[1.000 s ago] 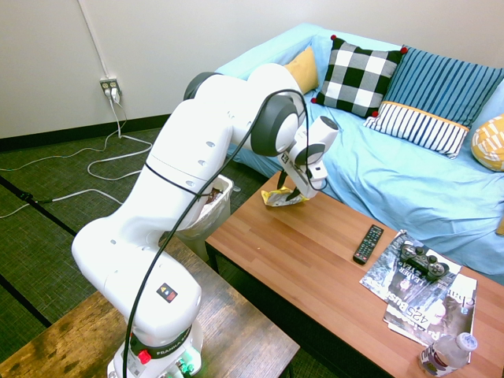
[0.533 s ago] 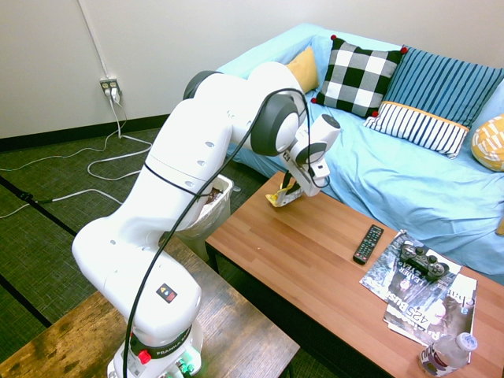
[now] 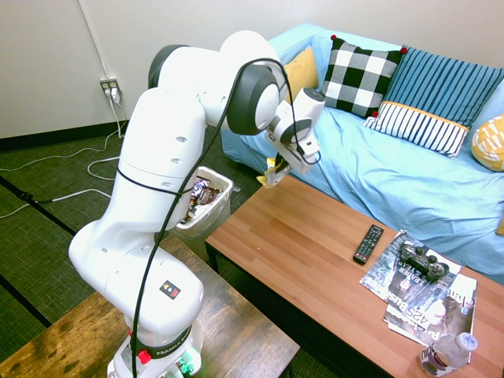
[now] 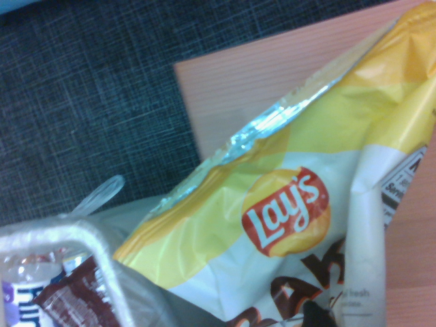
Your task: Throw the chip bag in the trash bin
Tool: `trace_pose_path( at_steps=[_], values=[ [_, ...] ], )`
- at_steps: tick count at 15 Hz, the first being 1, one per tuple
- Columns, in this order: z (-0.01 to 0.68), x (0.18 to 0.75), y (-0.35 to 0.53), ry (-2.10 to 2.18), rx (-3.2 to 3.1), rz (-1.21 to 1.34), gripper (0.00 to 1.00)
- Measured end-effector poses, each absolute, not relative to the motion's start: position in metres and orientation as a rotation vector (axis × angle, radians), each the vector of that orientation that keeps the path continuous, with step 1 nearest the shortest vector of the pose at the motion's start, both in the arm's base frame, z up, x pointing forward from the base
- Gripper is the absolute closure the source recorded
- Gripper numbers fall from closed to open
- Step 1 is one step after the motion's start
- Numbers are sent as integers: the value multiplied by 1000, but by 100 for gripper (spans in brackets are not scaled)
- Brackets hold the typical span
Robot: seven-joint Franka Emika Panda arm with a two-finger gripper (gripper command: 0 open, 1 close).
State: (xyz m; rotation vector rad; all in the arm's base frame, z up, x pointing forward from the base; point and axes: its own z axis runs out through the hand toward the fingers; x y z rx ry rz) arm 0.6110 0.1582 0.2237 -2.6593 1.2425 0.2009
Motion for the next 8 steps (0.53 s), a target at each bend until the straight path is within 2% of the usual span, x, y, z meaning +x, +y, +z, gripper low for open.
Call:
trace_pose_path(
  at_steps=[3, 8],
  values=[
    [245, 584, 239, 1119, -2764, 147, 100],
    [233, 527, 354, 938, -2924, 96, 100]
  ],
)
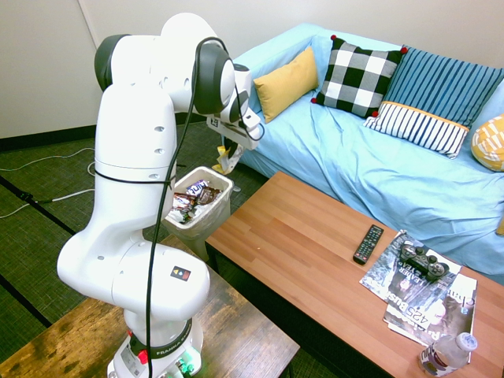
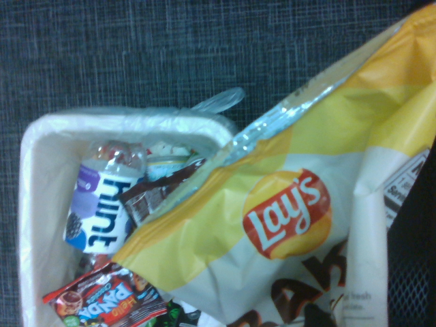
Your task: Throw the chip bag in the trash bin
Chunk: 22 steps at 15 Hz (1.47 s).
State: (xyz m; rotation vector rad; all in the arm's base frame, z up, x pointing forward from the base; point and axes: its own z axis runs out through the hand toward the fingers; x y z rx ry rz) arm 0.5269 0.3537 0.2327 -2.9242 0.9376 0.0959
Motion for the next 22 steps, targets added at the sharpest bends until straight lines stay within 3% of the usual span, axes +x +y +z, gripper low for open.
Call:
trace_pose_path(
  at_steps=[3, 4, 9, 22],
  values=[
    [218, 507, 402, 852, -2978, 61, 100],
    [213, 503, 415, 830, -2989, 55, 0],
    [192, 494, 456, 797, -3019, 51, 0],
    [191, 499, 463, 796, -3024, 44, 0]
  ],
)
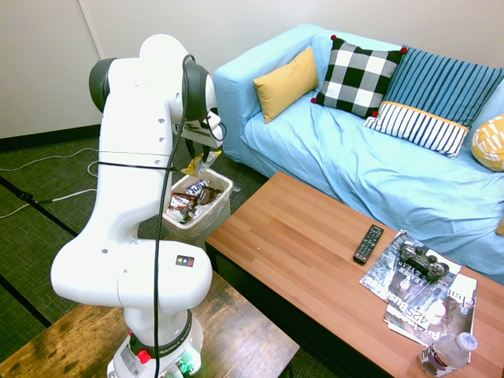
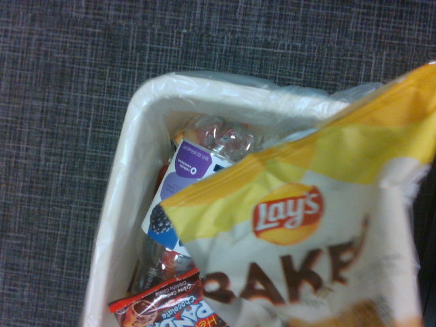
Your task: Throw the chip bag in the trash bin
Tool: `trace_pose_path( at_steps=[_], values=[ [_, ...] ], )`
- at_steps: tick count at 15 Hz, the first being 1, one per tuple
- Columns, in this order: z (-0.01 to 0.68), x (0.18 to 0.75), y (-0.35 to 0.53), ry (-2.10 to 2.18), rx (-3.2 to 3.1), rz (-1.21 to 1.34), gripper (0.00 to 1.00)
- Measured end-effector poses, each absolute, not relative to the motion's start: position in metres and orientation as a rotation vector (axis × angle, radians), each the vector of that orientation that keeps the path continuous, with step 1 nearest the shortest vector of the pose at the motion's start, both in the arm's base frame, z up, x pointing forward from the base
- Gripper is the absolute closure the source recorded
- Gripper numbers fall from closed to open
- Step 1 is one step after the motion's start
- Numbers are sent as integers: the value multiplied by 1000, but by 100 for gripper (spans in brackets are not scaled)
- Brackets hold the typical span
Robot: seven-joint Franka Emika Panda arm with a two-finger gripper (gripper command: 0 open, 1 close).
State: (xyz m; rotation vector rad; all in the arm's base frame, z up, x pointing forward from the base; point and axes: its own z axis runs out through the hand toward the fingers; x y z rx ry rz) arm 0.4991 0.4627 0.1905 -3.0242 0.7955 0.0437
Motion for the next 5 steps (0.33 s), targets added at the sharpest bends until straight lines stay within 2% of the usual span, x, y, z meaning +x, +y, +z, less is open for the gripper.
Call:
trace_pose_path(
  at_steps=[5],
  values=[
    [188, 502, 462, 801, -3026, 43, 0]
  ],
)
